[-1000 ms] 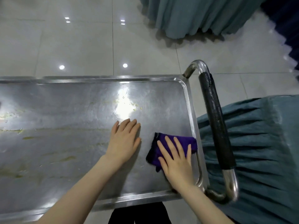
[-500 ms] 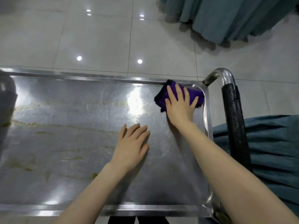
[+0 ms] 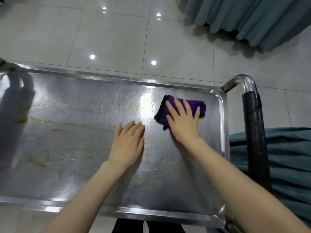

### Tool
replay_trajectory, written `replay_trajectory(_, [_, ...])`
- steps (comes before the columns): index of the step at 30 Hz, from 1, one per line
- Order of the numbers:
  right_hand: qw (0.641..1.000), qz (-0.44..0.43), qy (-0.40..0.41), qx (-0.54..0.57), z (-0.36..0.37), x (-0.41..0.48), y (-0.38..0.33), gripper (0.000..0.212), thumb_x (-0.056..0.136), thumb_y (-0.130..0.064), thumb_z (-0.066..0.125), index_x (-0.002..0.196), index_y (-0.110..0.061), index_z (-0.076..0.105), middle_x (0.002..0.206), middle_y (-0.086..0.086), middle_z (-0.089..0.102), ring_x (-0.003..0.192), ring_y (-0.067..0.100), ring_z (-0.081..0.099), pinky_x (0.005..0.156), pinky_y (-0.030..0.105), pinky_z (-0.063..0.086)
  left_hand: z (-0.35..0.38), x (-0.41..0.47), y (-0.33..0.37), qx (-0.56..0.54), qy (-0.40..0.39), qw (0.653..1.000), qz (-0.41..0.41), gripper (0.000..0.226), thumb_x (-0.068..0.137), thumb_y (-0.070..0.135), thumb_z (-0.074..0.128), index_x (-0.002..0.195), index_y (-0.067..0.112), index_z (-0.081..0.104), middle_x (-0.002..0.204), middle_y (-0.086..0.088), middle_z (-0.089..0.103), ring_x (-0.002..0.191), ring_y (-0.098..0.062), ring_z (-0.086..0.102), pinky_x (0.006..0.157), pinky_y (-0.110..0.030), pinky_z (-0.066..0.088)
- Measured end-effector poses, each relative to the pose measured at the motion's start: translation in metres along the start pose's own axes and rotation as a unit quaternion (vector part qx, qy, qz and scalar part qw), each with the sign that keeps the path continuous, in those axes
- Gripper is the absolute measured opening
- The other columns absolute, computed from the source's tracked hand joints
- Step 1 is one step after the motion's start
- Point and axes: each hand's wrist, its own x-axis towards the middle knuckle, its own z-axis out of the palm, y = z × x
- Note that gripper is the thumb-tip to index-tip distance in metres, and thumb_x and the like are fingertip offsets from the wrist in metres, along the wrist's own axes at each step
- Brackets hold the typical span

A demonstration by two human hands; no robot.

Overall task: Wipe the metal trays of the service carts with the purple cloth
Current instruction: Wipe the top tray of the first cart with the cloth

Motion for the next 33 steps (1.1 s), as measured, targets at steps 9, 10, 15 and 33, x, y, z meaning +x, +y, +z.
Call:
replay_trajectory(9, [0.998,-0.061,0.007,0.0,0.017,-0.028,-0.041,0.052,0.101,-0.043,0.029,0.152,-0.036,0.021,0.16,-0.004,0.019,0.148,0.026,0.01,0.113,0.065,0.001,-0.003,0.0,-0.015,-0.131,-0.024,0.99,-0.04,0.061,0.092,0.007,0.044,0.15,0.016,0.027,0.146,0.002,0.046,0.14,-0.019,0.029,0.116,-0.04,0.018])
replay_trajectory(10, [0.995,-0.095,0.004,-0.007,0.025,-0.057,-0.044,0.053,0.1,-0.043,0.03,0.151,-0.035,0.025,0.159,-0.003,0.023,0.148,0.028,0.014,0.113,0.066,0.005,-0.004,-0.001,-0.017,-0.131,-0.018,0.99,-0.038,0.061,0.092,0.005,0.044,0.15,0.015,0.027,0.145,0.0,0.048,0.14,-0.019,0.03,0.115,-0.039,0.019])
replay_trajectory(15, [0.985,-0.17,-0.024,-0.015,0.052,-0.149,-0.047,0.054,0.095,-0.043,0.041,0.148,-0.034,0.034,0.155,-0.003,0.033,0.143,0.029,0.029,0.11,0.066,0.018,-0.004,-0.007,-0.021,-0.095,-0.017,0.995,-0.021,0.057,0.095,0.007,0.041,0.15,0.016,0.029,0.143,-0.005,0.049,0.141,-0.021,0.029,0.116,-0.037,0.017])
replay_trajectory(33, [0.988,-0.151,0.026,-0.019,0.052,-0.113,-0.07,0.054,0.097,-0.043,0.043,0.149,-0.035,0.032,0.157,-0.002,0.029,0.145,0.029,0.023,0.112,0.066,0.012,0.0,-0.086,-0.032,-0.063,0.005,0.997,-0.046,0.048,0.088,0.019,0.043,0.134,0.01,0.054,0.143,-0.007,0.048,0.127,-0.027,0.048,0.107,-0.043,0.037])
